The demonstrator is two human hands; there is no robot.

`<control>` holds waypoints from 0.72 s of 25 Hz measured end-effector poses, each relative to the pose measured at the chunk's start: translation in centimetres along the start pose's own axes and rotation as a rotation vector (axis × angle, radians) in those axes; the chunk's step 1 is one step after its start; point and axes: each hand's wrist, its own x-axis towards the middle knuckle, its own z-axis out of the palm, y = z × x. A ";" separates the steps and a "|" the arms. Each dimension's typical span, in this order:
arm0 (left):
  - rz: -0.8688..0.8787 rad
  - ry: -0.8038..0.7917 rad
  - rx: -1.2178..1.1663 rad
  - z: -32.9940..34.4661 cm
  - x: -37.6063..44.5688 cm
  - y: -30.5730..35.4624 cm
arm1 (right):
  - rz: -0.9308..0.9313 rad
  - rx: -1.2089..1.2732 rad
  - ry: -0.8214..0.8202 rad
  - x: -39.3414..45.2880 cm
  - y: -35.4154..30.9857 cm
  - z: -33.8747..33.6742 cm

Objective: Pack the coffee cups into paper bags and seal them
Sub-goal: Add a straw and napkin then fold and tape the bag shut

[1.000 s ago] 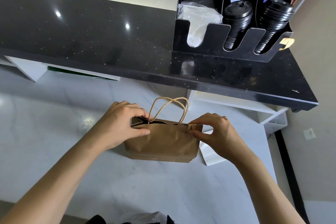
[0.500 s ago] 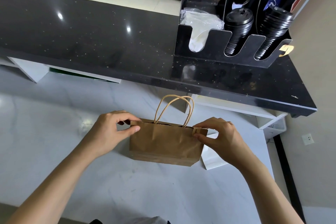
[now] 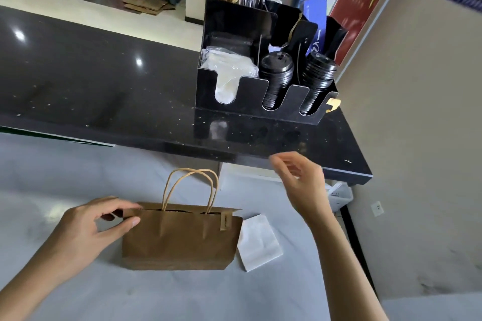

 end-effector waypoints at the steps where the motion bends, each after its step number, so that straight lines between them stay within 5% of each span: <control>1: 0.004 -0.003 -0.002 0.1 0.0 0.2 | 0.023 0.029 0.126 1.2 0.1 -0.8; 4: 0.022 -0.015 -0.019 0.4 0.1 0.3 | 0.104 0.048 0.452 5.0 0.0 -2.8; 7: 0.023 -0.025 -0.037 0.5 0.3 0.2 | 0.201 0.067 0.607 8.4 0.2 -3.3; 18: 0.018 -0.039 -0.090 0.6 0.2 0.1 | 0.335 0.014 0.645 13.7 2.9 -3.1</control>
